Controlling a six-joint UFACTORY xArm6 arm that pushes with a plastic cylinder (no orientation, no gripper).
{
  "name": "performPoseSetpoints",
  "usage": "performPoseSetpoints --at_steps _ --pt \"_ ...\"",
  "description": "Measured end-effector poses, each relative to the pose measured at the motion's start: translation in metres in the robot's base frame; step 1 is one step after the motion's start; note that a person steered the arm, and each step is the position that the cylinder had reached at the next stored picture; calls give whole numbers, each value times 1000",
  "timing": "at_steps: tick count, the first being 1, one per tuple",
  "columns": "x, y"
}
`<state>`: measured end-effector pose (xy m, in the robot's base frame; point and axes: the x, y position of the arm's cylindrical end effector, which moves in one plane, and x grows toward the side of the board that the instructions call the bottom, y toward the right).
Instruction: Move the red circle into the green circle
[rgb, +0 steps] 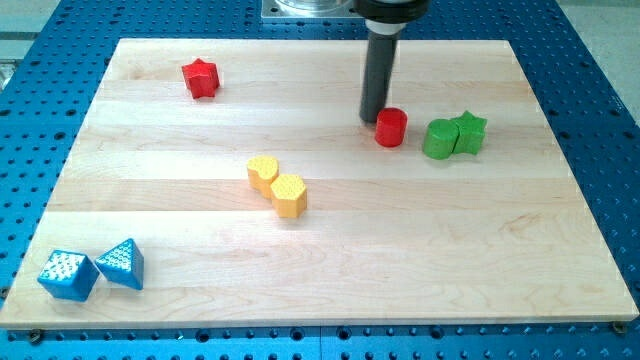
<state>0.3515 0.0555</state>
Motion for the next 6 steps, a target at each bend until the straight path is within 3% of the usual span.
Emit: performPoseSetpoints --at_steps 1,3,4,5,6 --pt "18 -13" --pt "19 78" --pt "-50 44" --pt "-119 -52" --pt "-140 -192"
